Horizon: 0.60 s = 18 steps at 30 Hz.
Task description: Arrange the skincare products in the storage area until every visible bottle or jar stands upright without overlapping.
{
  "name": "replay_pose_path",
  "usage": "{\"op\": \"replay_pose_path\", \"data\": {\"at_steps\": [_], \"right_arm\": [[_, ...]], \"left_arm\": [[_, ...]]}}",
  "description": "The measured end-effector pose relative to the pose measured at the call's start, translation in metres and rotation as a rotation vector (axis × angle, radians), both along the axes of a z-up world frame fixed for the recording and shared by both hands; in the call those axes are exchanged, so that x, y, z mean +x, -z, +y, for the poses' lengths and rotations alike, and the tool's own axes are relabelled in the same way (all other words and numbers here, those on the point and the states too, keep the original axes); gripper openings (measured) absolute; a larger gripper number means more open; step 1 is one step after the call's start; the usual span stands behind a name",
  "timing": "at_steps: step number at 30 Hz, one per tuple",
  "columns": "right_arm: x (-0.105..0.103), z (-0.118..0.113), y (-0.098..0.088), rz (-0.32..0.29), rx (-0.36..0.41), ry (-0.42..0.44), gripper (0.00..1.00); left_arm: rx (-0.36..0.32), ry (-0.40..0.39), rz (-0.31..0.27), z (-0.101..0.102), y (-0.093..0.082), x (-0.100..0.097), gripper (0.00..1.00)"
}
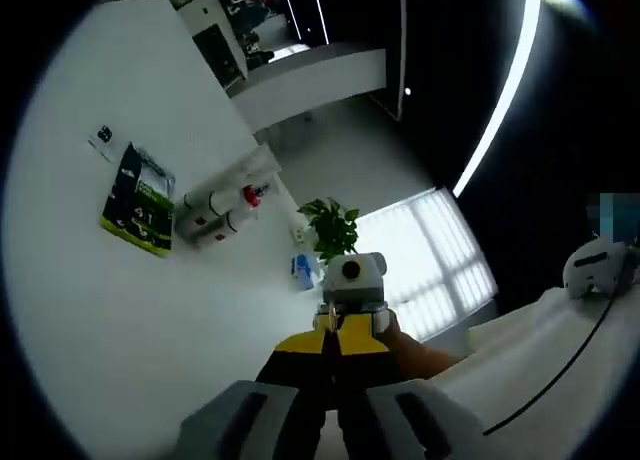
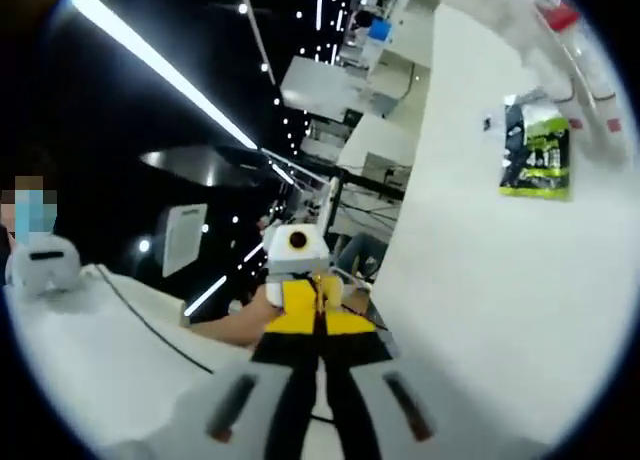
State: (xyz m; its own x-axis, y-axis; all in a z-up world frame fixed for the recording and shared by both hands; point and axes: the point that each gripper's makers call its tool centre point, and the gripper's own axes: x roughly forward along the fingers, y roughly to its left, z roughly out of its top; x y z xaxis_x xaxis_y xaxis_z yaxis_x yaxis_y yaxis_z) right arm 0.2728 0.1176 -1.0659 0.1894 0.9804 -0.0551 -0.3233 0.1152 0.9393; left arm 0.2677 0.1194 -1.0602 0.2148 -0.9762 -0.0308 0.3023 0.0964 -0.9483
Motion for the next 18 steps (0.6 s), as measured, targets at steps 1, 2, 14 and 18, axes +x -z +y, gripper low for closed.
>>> {"op": "replay_pose_path", "data": {"at_steps": [1,2,14,18], "right_arm": [[0.001,0.001,-0.002,-0.001,0.017,0.008,0.01],[0.003,0.003,-0.003,0.001,0.028,0.020,0.01],[0.002,0.014,-0.008,0.010,0.054,0.119,0.00],[0.002,0.009,-0.005,0.040,0.072,0.152,0.00]], "left_arm": [[-0.015,-0.035,0.010,0.006,0.001,0.004,0.01],[-0.039,-0.062,0.021,0.009,-0.001,0.007,0.00],[-0.130,-0.213,0.065,0.026,-0.005,0.013,0.01],[-0.106,-0.173,0.078,0.023,0.000,0.004,0.01]]}}
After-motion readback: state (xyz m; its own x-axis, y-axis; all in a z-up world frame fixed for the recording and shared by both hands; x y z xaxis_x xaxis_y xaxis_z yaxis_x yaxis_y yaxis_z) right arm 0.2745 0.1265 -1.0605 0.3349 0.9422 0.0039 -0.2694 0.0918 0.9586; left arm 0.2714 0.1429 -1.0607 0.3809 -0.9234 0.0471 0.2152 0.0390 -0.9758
